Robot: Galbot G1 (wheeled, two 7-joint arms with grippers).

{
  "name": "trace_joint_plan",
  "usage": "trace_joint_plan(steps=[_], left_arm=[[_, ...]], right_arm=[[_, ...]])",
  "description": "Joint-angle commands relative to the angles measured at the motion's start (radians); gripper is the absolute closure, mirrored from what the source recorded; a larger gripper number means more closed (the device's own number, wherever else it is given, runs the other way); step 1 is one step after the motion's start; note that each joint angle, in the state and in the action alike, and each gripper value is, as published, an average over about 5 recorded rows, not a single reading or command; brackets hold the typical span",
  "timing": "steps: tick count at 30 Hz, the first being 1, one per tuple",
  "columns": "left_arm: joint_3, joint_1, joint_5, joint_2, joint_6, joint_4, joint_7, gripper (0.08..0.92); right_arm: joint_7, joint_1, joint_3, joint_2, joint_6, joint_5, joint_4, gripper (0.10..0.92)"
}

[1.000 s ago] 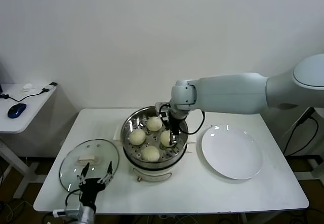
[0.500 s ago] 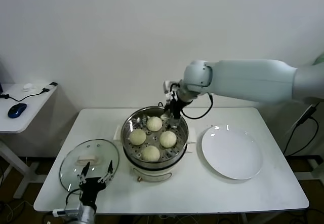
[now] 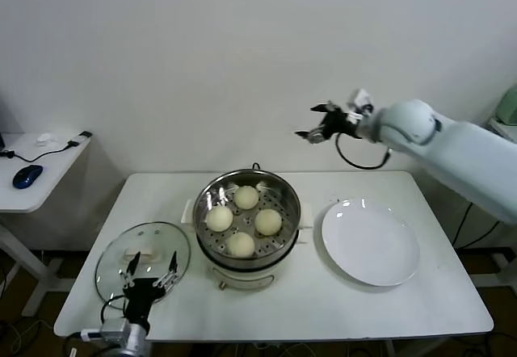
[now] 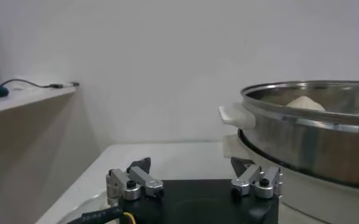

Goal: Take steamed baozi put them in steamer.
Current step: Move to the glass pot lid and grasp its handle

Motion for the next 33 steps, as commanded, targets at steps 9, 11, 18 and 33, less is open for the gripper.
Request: trace_joint_plan(steps=[9,11,18,33], left_arm=[[-0.004,-0.003,0.038,0.015,-0.044,0.018,0.014,0.177],[-0.005,-0.006,0.061,0.016,-0.065,0.030,0.016,0.177],[-0.012,-0.014,0.156,0.009,-0.142,0.070,0.004,0.177],[-0.042,-0.019,0.559,0.050,-0.303,0.187,-0.169,0.177]], right_arm=[[0.085,-1.465,1.343,0.166,0.375,-0.273,0.020,0.203],[0.082,-1.504,1.349,0.227,0.434,-0.273,0.016,0.203],[0.092,-1.568,1.311,0.399,0.554,-0.288,0.026,0.203],[0.172,-1.586,1.249,0.567,0.467,-0.406,0.143,0.203]])
